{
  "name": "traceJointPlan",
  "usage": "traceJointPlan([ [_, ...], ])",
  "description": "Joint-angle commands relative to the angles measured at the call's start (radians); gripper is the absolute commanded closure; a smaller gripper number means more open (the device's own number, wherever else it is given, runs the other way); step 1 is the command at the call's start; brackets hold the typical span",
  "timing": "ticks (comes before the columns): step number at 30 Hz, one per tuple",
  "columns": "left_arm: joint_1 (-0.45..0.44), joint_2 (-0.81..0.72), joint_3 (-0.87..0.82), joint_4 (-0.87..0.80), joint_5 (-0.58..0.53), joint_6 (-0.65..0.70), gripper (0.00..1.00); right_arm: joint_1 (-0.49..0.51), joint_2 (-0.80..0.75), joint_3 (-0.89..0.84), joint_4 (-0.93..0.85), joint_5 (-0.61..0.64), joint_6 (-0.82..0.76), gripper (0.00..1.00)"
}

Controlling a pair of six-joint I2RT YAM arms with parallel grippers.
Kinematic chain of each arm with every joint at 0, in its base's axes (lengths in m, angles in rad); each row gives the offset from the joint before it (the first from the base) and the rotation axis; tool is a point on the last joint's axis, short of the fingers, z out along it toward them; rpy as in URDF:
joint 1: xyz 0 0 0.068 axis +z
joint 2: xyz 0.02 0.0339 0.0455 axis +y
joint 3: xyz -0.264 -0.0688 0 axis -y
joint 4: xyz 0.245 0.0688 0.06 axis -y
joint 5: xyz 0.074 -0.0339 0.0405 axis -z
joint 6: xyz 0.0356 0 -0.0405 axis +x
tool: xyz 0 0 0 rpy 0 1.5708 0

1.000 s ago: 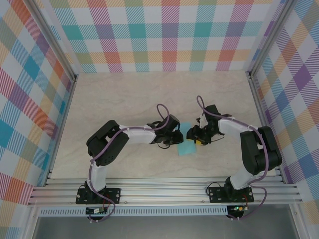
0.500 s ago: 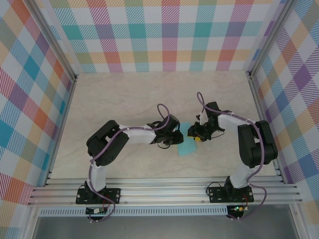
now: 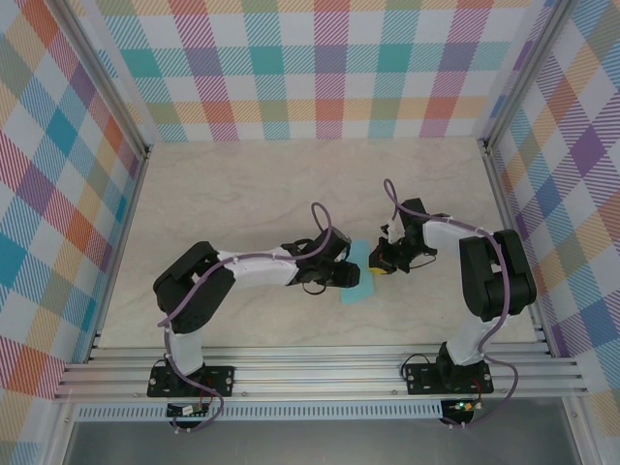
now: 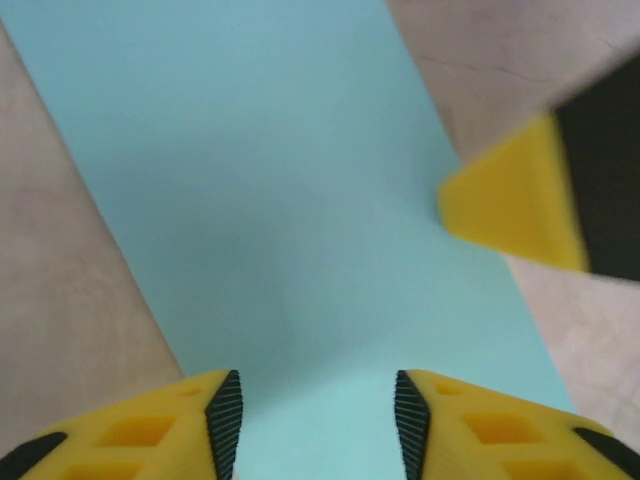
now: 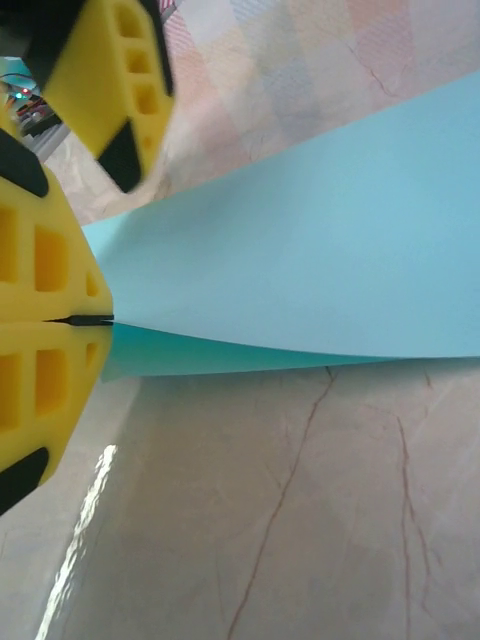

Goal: Fold a paper plane with a square sheet of paper (pick it up from the middle)

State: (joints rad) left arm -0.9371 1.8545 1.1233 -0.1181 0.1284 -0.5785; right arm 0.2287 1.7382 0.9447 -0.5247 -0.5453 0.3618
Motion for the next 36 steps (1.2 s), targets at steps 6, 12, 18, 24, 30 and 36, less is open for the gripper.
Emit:
traceJointPlan([
  [6, -0.184, -0.1, -0.014, -0.093, -0.238, 0.215, 0.33, -0.005, -0.016, 0.012, 0.0, -0.087, 0.042, 0.95],
  [12, -0.252, 0.011, 0.101, -0.209, -0.388, 0.267, 0.31, -0.005, -0.017, 0.011, -0.005, -0.096, 0.043, 0.95],
  [18, -0.262, 0.04, 0.131, -0.202, -0.469, 0.263, 0.34, -0.005, -0.014, 0.006, -0.008, -0.095, 0.034, 0.94],
  [24, -0.261, 0.012, 0.104, -0.177, -0.516, 0.255, 0.6, -0.004, -0.008, 0.001, -0.01, -0.09, 0.029, 0.93],
  [30, -0.26, -0.012, 0.076, -0.168, -0.52, 0.249, 0.77, -0.004, -0.008, -0.001, -0.011, -0.084, 0.025, 0.92],
  [36, -0.244, -0.027, 0.053, -0.106, -0.462, 0.24, 0.92, -0.006, -0.014, 0.0, -0.022, -0.075, 0.017, 0.89],
])
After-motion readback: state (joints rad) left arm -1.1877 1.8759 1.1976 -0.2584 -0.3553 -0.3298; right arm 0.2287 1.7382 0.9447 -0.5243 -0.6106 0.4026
